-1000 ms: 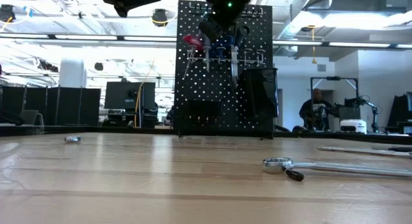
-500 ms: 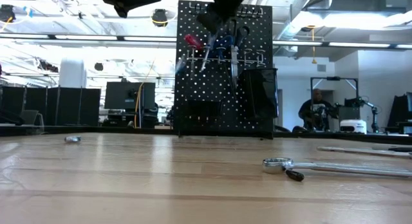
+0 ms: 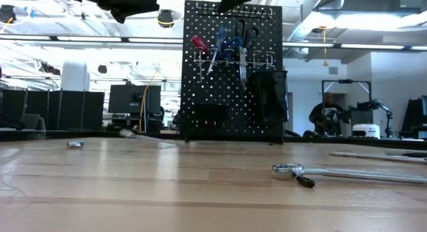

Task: Hang tools onto peg board
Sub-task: Hang the wrench on the pegboard

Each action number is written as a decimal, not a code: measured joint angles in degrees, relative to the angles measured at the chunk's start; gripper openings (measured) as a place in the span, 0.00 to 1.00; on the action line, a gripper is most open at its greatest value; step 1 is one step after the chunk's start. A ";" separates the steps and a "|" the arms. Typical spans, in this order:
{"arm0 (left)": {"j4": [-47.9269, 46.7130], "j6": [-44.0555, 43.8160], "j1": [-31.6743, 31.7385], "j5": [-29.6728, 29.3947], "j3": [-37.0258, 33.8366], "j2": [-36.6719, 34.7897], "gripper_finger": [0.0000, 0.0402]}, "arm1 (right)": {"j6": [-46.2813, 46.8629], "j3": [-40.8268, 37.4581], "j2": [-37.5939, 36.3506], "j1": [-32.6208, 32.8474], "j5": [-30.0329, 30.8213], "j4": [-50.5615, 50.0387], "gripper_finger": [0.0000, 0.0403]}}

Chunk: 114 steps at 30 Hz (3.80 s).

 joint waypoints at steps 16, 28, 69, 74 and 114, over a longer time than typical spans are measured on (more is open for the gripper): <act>-15.28 -4.56 -3.02 -5.67 -0.10 2.04 0.33 | 41.95 -19.84 0.77 13.16 -13.43 -5.92 0.45; -25.07 -33.50 -14.77 -12.51 0.00 24.85 0.30 | 42.06 -39.01 0.79 14.23 -11.35 31.97 0.59; -8.36 -41.38 -4.98 -9.55 -4.29 38.46 0.44 | 42.26 -42.05 0.77 15.24 -11.74 35.90 0.59; -6.99 -38.07 -4.96 -9.48 -4.33 38.50 0.42 | 42.28 -42.05 0.77 15.24 -11.73 36.05 0.59; -29.85 -44.85 -14.48 -21.11 0.49 36.83 0.00 | 19.41 -34.12 5.32 2.93 -29.26 45.81 0.59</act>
